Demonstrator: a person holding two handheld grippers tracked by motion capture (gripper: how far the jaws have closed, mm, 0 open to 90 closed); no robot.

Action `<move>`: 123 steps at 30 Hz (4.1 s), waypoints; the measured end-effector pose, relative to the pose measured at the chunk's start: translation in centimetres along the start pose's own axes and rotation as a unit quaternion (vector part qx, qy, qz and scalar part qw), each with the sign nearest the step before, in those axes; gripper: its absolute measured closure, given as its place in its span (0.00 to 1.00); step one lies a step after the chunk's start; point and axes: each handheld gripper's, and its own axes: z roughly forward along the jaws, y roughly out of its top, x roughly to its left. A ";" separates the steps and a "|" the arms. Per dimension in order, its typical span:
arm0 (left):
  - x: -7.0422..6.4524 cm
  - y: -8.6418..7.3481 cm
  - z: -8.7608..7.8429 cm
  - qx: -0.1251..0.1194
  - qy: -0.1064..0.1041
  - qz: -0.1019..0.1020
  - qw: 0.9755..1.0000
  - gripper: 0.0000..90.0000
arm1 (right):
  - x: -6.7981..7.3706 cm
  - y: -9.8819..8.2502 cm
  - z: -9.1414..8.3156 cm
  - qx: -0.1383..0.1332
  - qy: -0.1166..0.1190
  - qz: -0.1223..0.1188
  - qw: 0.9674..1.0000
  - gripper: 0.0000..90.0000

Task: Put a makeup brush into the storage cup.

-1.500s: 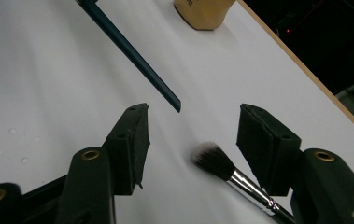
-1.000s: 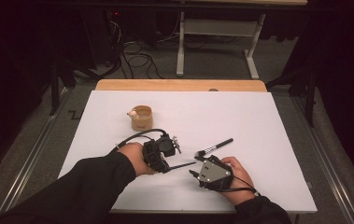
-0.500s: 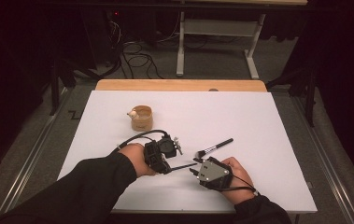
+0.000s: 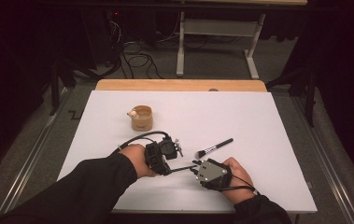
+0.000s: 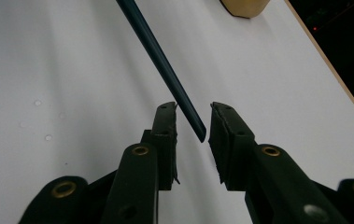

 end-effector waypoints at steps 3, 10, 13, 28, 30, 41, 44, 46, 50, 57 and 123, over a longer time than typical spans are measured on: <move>0.0 0.0 0.0 -0.001 -0.001 0.000 1.000 0.92 | 0.0 0.0 0.0 0.001 0.002 0.000 1.000 0.83; 0.0 0.0 0.1 0.002 -0.003 0.002 1.000 0.92 | 0.0 0.0 0.1 0.007 0.004 -0.012 1.000 0.85; -0.1 0.1 0.1 0.002 -0.003 0.002 1.000 0.92 | 0.1 0.1 0.1 0.002 0.002 -0.006 1.000 0.86; -0.1 0.2 0.1 0.005 -0.005 0.000 1.000 0.92 | 0.1 0.1 0.1 0.010 0.008 -0.028 1.000 0.90; -0.1 0.2 0.1 0.006 -0.005 0.000 1.000 0.92 | 0.2 0.1 0.2 0.011 0.011 -0.028 0.999 0.91; 0.3 0.0 -0.4 0.002 -0.002 -0.001 1.000 0.91 | 0.2 0.2 0.2 0.015 0.024 -0.044 0.999 0.94; 0.5 0.0 -0.7 0.001 0.001 -0.005 1.000 0.90 | 0.3 0.3 0.1 0.017 0.024 -0.049 0.998 0.95; 0.6 -0.1 -0.8 -0.002 0.002 -0.007 1.000 0.89 | 0.4 0.3 0.1 0.016 0.026 -0.049 0.998 0.95; 0.7 -0.1 -0.9 -0.003 0.007 -0.007 1.000 0.89 | 0.5 0.4 0.2 0.016 0.032 -0.058 0.998 0.96; 0.8 -0.1 -1.1 -0.002 0.012 -0.010 1.000 0.87 | 0.5 0.5 0.2 0.013 0.038 -0.064 0.997 0.97; 3.8 -8.8 1.9 -0.263 0.093 -0.195 0.940 0.19 | -2.2 -2.7 -1.2 0.046 -0.005 0.027 0.999 0.97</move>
